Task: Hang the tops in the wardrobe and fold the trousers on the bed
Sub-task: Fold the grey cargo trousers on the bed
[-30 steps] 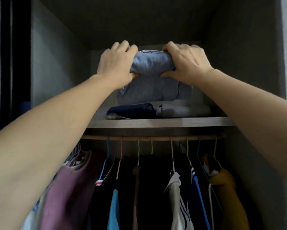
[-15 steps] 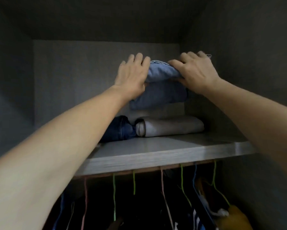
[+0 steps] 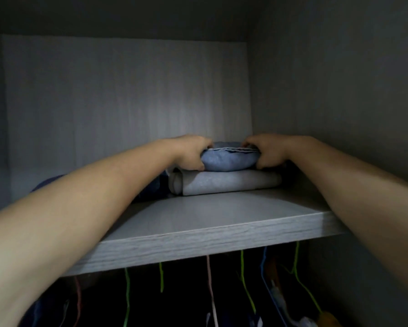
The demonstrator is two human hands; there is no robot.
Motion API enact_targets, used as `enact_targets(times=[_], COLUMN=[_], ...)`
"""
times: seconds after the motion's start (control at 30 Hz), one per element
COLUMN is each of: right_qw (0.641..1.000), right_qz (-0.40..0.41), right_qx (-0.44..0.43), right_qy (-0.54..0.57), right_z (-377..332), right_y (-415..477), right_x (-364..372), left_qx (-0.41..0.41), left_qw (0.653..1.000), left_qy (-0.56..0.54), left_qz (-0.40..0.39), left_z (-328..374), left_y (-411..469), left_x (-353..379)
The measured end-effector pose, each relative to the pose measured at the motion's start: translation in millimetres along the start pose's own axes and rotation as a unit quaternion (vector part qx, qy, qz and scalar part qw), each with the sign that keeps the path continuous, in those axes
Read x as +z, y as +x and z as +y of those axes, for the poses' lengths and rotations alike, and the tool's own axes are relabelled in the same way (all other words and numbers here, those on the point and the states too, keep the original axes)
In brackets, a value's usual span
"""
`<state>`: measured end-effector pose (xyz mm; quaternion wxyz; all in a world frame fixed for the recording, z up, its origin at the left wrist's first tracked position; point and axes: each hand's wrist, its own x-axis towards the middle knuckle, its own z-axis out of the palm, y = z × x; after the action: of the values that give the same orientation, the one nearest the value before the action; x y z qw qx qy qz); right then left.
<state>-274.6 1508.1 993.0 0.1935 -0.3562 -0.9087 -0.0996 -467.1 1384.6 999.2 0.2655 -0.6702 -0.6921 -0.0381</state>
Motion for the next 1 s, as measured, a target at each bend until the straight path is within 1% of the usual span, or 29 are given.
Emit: enact_targets(times=[0.13, 0.23, 0.33, 0.37, 0.4, 0.43, 0.5, 0.53, 0.57, 0.63, 0.77, 0.9, 1.0], right_qw=[1.0, 1.0, 0.999, 0.999, 0.999, 0.999, 0.997, 0.993, 0.989, 0.982, 0.97, 0.946, 0.938], right_qz=[-0.011, -0.02, -0.035, -0.03, -0.014, 0.011, 0.074, 0.105, 0.132, 0.169, 0.227, 0.303, 0.308], right_qx=[-0.002, 0.005, 0.025, 0.03, 0.032, 0.032, 0.034, 0.038, 0.042, 0.046, 0.036, -0.002, 0.007], right_qy=[0.008, -0.004, -0.007, -0.002, 0.005, 0.008, -0.011, -0.029, -0.047, -0.074, -0.08, -0.119, -0.161], right_z=[-1.5, -8.0, -17.2, -19.0, -20.4, -21.4, -24.3, -26.4, -29.2, -38.1, -64.7, -89.6, -100.7], right_y=[-0.9, -4.9, -16.3, -20.3, -24.7, -29.9, -44.0, -52.5, -61.5, -81.7, -125.8, -167.0, -193.5], right_x=[4.5, 3.2, -0.8, -2.2, -3.2, -3.9, -5.6, -6.9, -9.0, -14.0, -10.9, 2.9, 6.4], left_qx=[0.003, -0.03, -0.068, -0.071, -0.071, -0.071, -0.092, -0.11, -0.124, -0.137, -0.142, -0.175, -0.169], left_qw=[1.0, 0.999, 0.995, 0.995, 0.996, 0.997, 0.991, 0.984, 0.978, 0.974, 0.97, 0.95, 0.94], left_qy=[-0.007, 0.023, 0.017, 0.005, -0.006, -0.011, 0.024, 0.045, 0.056, 0.061, 0.052, 0.07, 0.032], left_qz=[-0.005, -0.014, -0.067, -0.069, -0.051, -0.015, 0.092, 0.132, 0.157, 0.171, 0.192, 0.249, 0.294], left_z=[-4.0, 4.2, 19.2, 23.1, 26.1, 28.2, 30.7, 31.3, 30.8, 27.8, 23.6, 22.0, 22.0], left_y=[-2.4, -4.6, -13.8, -18.3, -23.8, -30.6, -47.8, -57.9, -68.0, -88.6, -137.8, -184.2, -202.6], left_x=[8.3, 13.3, 6.2, 0.8, -5.1, -10.8, -20.6, -24.2, -27.3, -33.8, -33.4, -26.6, -33.1])
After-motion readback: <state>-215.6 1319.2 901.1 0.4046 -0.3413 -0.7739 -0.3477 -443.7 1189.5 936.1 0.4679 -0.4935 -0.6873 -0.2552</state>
